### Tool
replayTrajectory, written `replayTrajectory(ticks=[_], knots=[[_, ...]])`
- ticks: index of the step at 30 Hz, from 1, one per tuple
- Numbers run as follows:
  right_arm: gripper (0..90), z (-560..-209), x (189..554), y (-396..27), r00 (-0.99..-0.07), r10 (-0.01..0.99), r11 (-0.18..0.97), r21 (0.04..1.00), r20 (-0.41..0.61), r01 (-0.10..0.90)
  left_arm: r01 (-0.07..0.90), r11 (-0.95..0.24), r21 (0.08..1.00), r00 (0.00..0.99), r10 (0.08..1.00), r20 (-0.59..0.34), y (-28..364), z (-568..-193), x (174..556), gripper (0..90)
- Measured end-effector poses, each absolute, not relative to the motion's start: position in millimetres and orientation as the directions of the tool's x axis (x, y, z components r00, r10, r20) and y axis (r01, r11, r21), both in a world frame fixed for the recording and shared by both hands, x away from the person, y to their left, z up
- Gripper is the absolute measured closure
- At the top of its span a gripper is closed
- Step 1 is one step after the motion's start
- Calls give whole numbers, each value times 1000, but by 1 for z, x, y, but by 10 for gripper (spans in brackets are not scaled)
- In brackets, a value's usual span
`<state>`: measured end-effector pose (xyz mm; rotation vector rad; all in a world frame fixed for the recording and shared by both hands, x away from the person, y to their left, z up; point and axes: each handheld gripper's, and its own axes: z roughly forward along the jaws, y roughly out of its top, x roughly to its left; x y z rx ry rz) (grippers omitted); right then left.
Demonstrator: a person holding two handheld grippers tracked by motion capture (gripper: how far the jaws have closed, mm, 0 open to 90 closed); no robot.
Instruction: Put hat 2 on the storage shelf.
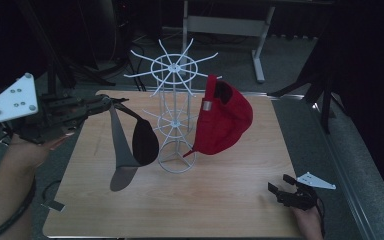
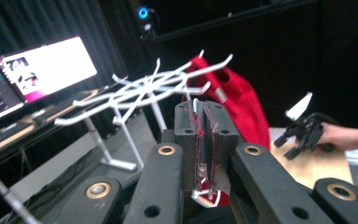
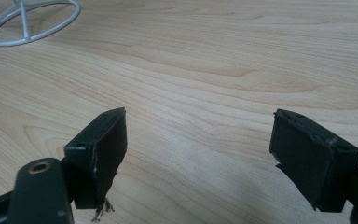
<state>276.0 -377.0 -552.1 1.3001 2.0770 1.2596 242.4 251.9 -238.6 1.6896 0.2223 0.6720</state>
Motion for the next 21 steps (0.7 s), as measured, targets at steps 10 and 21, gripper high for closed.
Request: replayTrajectory(ticks=[10,21], knots=[[187,-553,276,-377,-496,858,166,840,134,516,-221,-242,945,805,502,316,233,-221,244,856],[187,-553,277,-377,-493,860,169,837,133,520,-169,-254,952,799,530,284,208,-210,256,856]])
